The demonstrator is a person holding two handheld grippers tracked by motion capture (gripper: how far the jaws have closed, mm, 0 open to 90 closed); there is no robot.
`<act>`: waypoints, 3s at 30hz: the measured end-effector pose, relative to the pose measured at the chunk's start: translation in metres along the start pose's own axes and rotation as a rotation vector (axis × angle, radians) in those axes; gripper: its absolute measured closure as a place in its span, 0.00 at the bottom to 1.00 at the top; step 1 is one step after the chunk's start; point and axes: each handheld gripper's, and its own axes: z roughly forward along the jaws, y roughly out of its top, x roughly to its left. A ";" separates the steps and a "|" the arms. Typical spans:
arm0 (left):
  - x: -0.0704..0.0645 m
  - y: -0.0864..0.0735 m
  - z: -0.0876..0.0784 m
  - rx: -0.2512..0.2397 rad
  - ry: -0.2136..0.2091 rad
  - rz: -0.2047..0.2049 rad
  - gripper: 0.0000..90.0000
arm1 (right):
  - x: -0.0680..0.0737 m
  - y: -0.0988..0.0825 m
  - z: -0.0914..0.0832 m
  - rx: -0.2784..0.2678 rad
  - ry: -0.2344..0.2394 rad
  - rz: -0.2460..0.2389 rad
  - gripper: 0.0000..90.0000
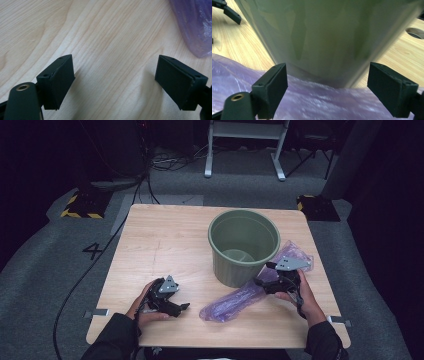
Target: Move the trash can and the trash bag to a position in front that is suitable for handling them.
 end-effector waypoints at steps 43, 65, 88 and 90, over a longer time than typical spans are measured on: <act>0.004 -0.003 -0.003 0.004 0.021 -0.021 0.14 | -0.015 -0.047 0.012 0.137 -0.117 0.090 0.29; -0.002 -0.004 -0.004 0.005 0.033 -0.033 0.15 | -0.015 -0.047 0.010 0.124 -0.082 0.118 0.92; -0.001 -0.004 -0.004 0.005 0.028 -0.028 0.15 | -0.019 -0.034 -0.017 -0.016 -0.136 0.112 0.97; -0.001 -0.004 -0.004 0.005 0.027 -0.026 0.15 | -0.019 -0.033 -0.018 -0.021 -0.142 0.105 0.97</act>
